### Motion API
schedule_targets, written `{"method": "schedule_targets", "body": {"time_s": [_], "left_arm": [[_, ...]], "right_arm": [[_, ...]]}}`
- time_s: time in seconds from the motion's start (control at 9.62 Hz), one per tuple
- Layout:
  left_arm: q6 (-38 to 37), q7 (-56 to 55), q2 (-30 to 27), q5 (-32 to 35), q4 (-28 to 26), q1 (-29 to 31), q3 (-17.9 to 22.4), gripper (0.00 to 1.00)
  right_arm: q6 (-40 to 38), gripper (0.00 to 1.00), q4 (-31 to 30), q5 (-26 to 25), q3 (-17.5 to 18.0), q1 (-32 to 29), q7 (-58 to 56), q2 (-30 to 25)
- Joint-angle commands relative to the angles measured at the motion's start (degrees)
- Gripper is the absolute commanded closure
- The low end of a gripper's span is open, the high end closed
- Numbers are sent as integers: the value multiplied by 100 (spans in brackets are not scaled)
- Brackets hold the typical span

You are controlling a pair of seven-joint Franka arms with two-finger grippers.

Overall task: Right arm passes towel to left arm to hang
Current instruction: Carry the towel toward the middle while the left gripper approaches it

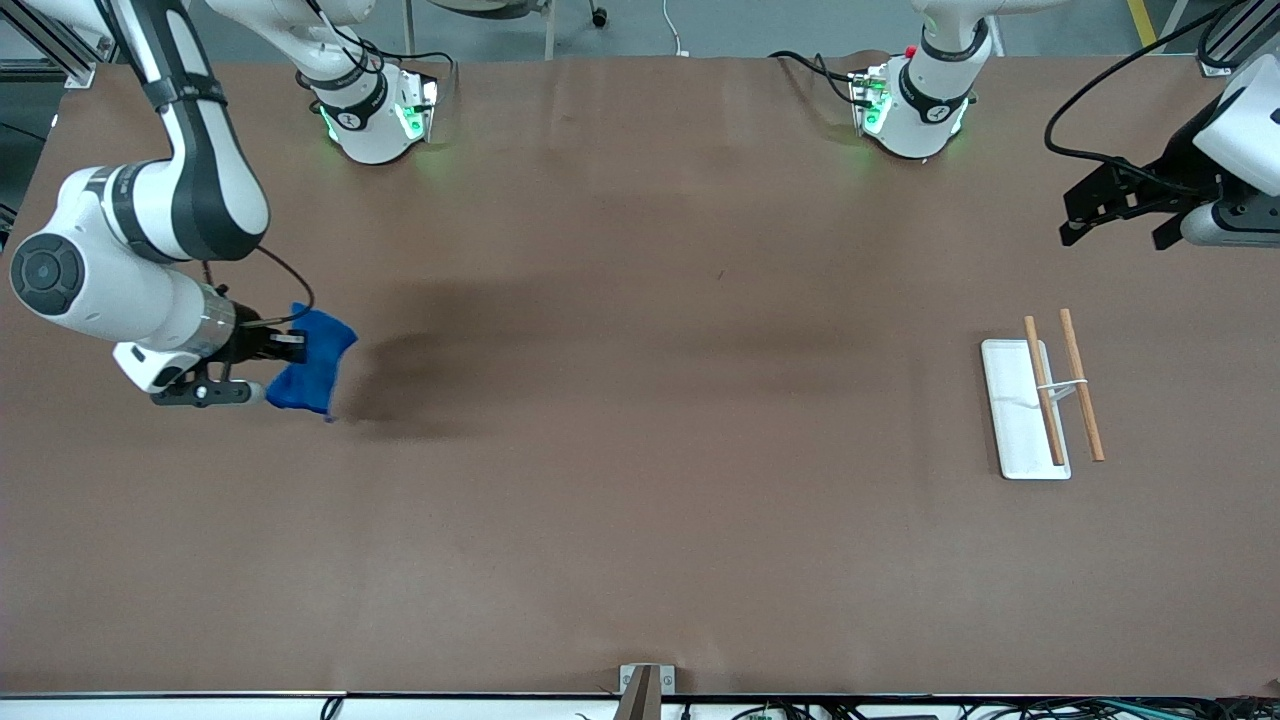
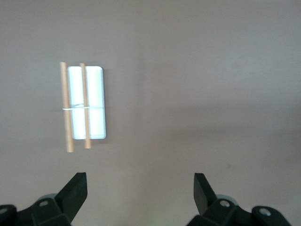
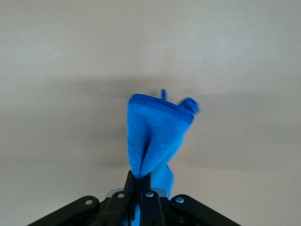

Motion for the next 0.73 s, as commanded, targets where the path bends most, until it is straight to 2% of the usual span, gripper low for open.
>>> {"method": "schedule_targets", "body": {"time_s": [0.0,0.21,0.42,0.62], "left_arm": [[-73,197,234,-485,-4,139,38,0],[-73,494,619,-1115,-12,174,38,0],[-117,548,692,-1958,-100,174,38,0],[-213,1046,1050,-2881,-92,183,38,0]], "right_arm": [[12,100,417,1475,631,-57,25,147],[485,100,585,2595,1317,-39,87,349],[1239,100,664,3780,1862,65,78,577],[1899,100,927,4486,2381,189,87,980]]}}
